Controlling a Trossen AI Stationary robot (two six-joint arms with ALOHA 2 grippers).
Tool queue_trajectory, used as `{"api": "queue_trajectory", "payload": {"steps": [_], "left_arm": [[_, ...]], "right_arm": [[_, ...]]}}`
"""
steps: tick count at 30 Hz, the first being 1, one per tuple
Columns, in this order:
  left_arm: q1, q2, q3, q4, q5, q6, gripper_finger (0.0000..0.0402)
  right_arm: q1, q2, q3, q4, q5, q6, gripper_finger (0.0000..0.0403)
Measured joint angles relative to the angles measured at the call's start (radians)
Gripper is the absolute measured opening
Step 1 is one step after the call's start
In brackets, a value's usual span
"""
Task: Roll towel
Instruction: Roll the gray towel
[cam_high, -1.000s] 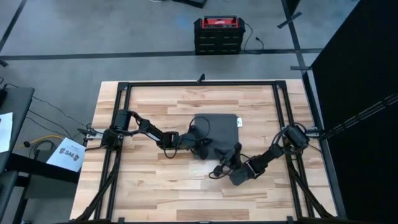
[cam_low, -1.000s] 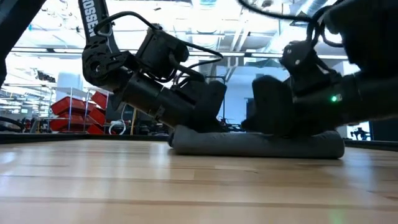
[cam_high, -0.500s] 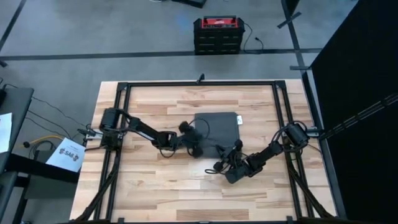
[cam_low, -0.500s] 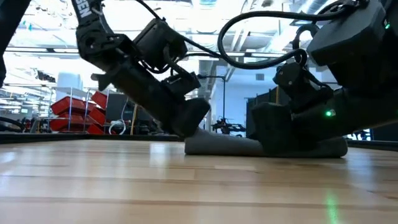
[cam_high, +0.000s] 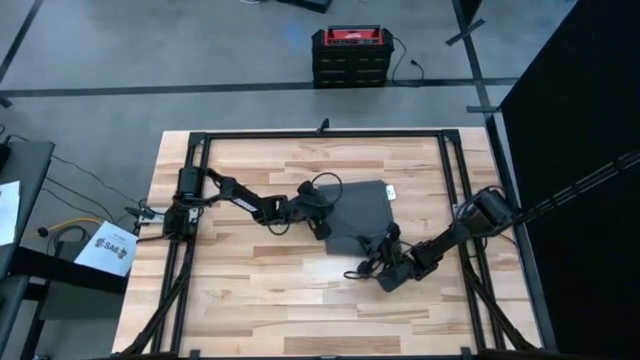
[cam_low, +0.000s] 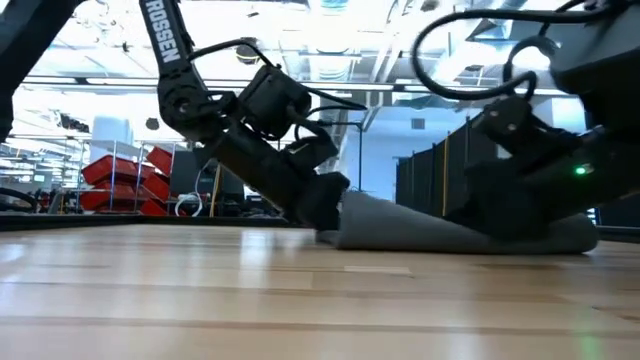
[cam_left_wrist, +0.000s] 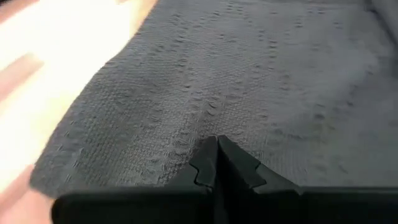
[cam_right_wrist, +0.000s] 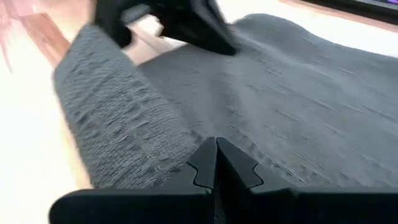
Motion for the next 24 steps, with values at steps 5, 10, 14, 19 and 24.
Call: {"api": "queue_trajectory", "payload": {"steps": [5, 10, 14, 19, 24], "left_arm": [[-0.067, -0.001, 0.0, -0.01, -0.012, -0.155, 0.0], [-0.161, 0.004, 0.0, 0.022, -0.025, -0.282, 0.0], [-0.223, -0.014, -0.002, 0.017, -0.049, -0.272, 0.0], [-0.232, -0.103, -0.005, -0.154, -0.169, -0.057, 0.0], [-0.201, -0.201, -0.01, -0.196, -0.172, 0.207, 0.0]], "right_arm": [[-0.02, -0.083, -0.087, 0.004, -0.049, -0.026, 0.0], [-0.052, -0.111, -0.106, 0.009, -0.068, -0.118, 0.0], [-0.06, -0.11, -0.106, 0.016, -0.069, -0.165, 0.0], [-0.027, -0.111, -0.105, 0.032, -0.108, -0.202, 0.0], [-0.016, -0.112, -0.106, 0.103, -0.19, -0.307, 0.0]]}}
